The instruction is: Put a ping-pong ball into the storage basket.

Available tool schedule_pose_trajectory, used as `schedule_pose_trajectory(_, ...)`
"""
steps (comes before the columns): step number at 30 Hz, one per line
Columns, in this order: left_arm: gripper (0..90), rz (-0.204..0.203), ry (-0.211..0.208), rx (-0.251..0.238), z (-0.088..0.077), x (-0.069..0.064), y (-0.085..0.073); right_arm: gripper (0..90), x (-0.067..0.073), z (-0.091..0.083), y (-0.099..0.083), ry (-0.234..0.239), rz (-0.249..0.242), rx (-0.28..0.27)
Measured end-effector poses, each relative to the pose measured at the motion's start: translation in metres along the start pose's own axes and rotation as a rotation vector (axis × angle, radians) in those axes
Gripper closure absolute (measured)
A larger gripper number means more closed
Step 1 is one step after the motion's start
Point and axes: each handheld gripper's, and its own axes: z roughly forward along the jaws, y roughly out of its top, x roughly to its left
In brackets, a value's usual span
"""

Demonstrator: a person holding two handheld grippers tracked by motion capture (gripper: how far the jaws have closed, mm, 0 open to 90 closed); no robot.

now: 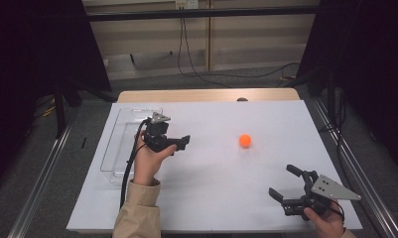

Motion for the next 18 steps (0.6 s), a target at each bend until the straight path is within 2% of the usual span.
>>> schedule_pose_trajectory(10, 9.2, 0.009, -0.025, -0.016, 0.009, -0.008, 0.001, 2.1, -0.001, 0.000, 0.000, -0.007, 0.002, 0.000)
schedule_pose_trajectory(16, 9.0, 0.030, -0.039, -0.014, 0.013, -0.013, 0.001, 1.9, -0.001, 0.001, 0.000, -0.007, 0.002, 0.002)
schedule_pose_trajectory(18, 8.9, 0.023, -0.050, -0.017, 0.014, -0.013, 0.001, 1.9, -0.001, 0.001, 0.000, -0.005, 0.002, 0.001)
